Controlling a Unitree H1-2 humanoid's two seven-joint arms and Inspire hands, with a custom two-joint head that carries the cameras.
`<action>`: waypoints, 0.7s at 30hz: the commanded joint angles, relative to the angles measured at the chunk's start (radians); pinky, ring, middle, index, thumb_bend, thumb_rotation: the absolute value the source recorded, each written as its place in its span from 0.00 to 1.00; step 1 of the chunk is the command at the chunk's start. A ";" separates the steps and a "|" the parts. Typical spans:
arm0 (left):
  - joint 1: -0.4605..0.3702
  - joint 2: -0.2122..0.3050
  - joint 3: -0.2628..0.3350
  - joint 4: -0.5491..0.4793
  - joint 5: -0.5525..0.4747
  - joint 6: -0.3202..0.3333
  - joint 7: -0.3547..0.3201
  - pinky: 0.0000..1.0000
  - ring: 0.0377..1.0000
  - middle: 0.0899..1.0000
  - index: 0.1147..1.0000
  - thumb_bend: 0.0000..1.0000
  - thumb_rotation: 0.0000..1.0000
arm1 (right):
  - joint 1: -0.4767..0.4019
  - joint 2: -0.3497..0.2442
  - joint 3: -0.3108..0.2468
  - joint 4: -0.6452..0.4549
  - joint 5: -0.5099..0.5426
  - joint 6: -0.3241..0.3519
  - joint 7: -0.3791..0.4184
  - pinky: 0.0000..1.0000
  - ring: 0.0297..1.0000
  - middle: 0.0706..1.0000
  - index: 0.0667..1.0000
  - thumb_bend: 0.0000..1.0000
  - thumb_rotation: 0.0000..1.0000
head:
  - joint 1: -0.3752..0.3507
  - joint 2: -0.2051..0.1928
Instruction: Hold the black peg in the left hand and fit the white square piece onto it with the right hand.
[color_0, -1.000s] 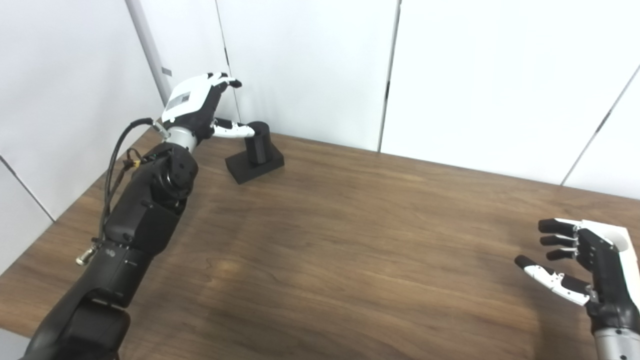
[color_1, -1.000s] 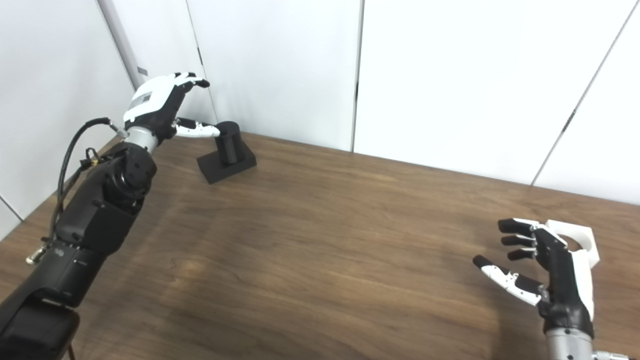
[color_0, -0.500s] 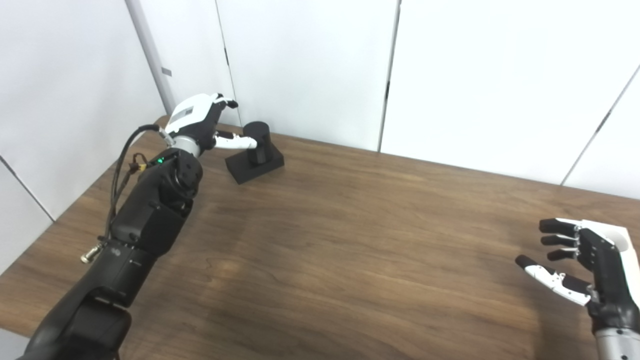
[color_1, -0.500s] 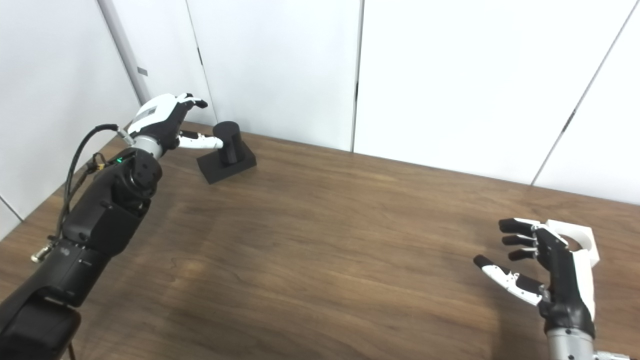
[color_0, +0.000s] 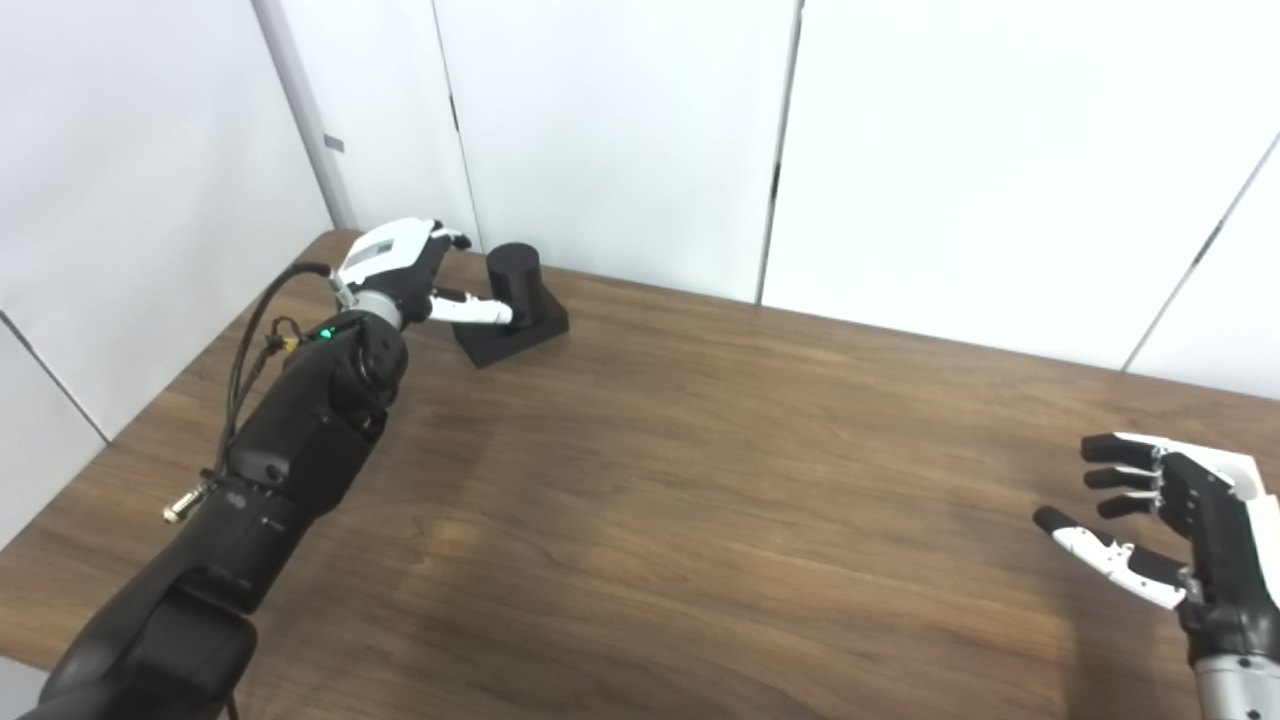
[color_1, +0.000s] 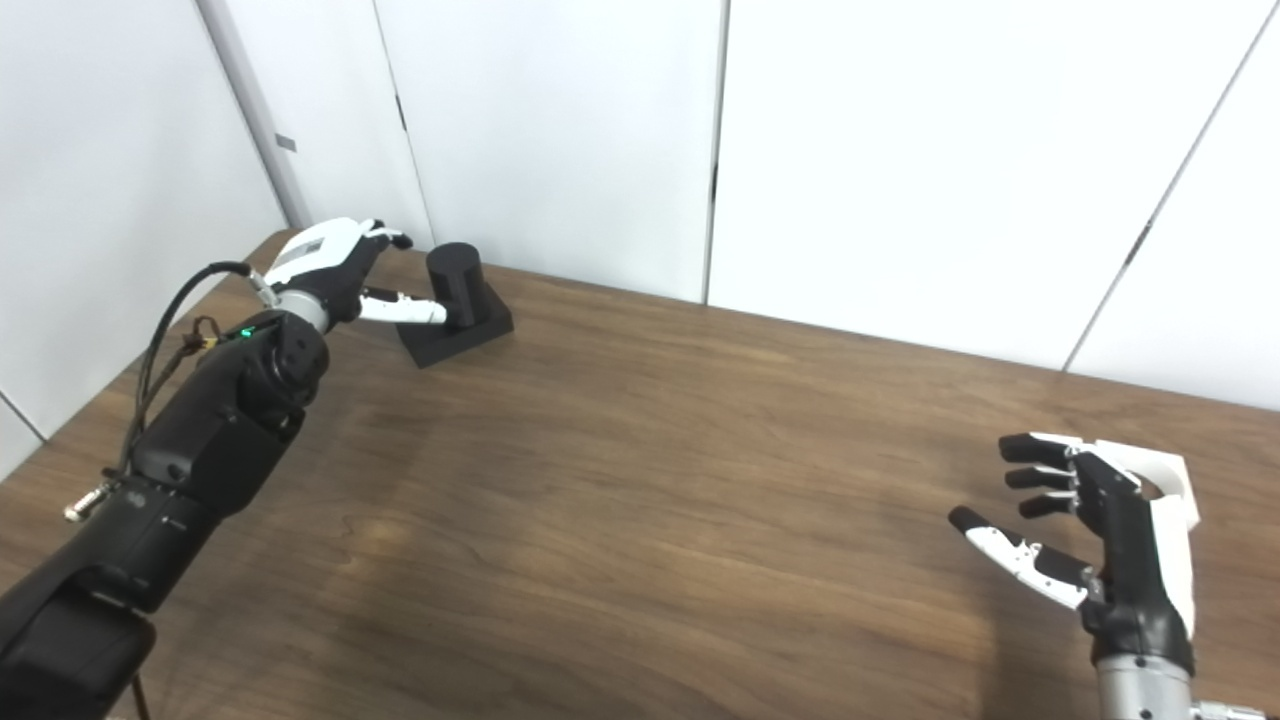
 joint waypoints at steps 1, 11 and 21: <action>-0.059 0.040 0.002 -0.007 0.028 0.004 0.017 0.95 1.00 1.00 0.88 1.00 0.58 | -0.025 -0.009 -0.006 -0.031 -0.005 -0.019 -0.006 0.48 0.59 0.62 0.59 0.55 0.00 | 0.000 0.001; -0.052 0.044 0.001 0.026 0.010 -0.003 0.012 0.97 1.00 1.00 0.88 1.00 0.56 | -0.022 -0.012 -0.006 -0.042 -0.013 -0.009 -0.004 0.48 0.59 0.63 0.59 0.54 0.00 | -0.003 0.007; -0.050 0.051 -0.021 0.058 0.006 -0.012 0.000 0.98 1.00 1.00 0.88 1.00 0.56 | -0.018 -0.011 -0.007 -0.052 -0.019 -0.004 -0.005 0.47 0.58 0.62 0.58 0.55 0.00 | -0.010 0.012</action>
